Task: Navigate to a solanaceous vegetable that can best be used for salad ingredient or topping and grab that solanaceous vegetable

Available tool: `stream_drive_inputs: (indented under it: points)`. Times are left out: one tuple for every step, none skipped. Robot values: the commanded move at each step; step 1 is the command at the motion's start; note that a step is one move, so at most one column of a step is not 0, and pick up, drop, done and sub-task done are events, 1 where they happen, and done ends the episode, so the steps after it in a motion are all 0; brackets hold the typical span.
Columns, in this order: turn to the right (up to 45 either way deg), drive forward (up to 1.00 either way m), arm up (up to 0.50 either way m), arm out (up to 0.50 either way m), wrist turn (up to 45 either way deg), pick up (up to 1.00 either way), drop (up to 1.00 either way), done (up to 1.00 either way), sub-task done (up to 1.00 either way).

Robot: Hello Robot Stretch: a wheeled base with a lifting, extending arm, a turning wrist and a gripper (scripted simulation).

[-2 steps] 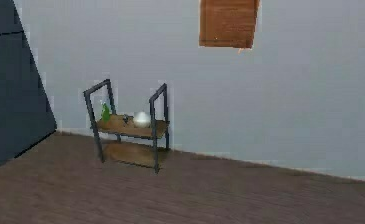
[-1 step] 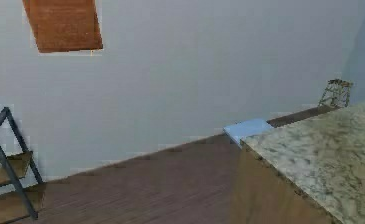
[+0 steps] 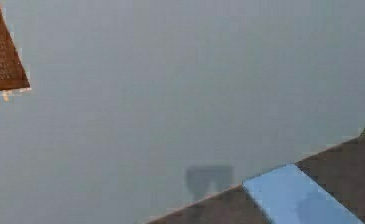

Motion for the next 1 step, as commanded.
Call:
stream_drive_inputs:
  points:
    - [45.0,0.00,0.00,0.00,0.0,0.00,0.00,0.00,0.00]
